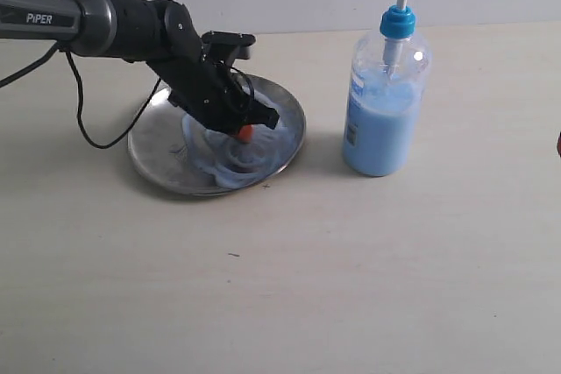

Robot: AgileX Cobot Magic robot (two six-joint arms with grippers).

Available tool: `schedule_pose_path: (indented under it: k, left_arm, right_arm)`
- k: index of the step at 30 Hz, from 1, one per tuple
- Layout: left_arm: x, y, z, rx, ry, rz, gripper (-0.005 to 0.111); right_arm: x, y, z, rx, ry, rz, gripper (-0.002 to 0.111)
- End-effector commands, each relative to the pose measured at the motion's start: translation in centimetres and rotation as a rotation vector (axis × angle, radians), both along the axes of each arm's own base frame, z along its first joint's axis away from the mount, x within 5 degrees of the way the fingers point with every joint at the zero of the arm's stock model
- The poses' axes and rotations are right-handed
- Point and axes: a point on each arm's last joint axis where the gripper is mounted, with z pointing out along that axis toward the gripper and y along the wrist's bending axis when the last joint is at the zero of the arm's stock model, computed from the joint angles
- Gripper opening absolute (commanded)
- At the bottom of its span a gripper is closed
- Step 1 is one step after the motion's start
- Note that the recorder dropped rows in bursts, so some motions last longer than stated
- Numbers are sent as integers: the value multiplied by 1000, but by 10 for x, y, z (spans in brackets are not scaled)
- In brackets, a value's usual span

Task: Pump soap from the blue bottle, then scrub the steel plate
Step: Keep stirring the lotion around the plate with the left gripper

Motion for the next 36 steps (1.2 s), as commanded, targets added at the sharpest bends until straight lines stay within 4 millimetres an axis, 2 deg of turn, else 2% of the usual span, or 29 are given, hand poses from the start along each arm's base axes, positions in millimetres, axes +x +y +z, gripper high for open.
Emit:
schedule_pose_path:
  k: [1,5,9,14,17,20,23,28,32,36]
  left_arm:
    - [-8,7,-4,43,111,-25,0]
    - [-21,-4,-4,38,168,-115,0]
    - [-24,-17,-2,-34,145,-144,0]
    - [-14,-33,3,-89,-47,-101,0]
    - [-3,-31,6,-101,-144,-61,0]
    - [6,-17,6,-81,-166,-43,0]
    - [7,-2,3,-54,-92,-53,0]
    - [-5,7,-2,-8,61,-118,0]
    - [-18,5,-3,2,189,-168,0]
    - [-25,-7,-2,-25,198,-182,0]
  right_arm:
    - [-1,-1,1,3,-12,-1,0]
    - [-1,0,1,5,-11,-1,0]
    - [-1,0,1,5,-11,-1,0]
    - [-1,0,1,5,-11,-1,0]
    - [-1,0,1,5,-11,-1,0]
    - [-1,-1,1,3,-12,-1,0]
    - [-1,-1,1,3,-12,-1,0]
    - [-1,-1,1,3,-12,-1,0]
    - [-1,-1,1,3,-12,-1,0]
    - [-1,-1,1,3,-12,-1,0]
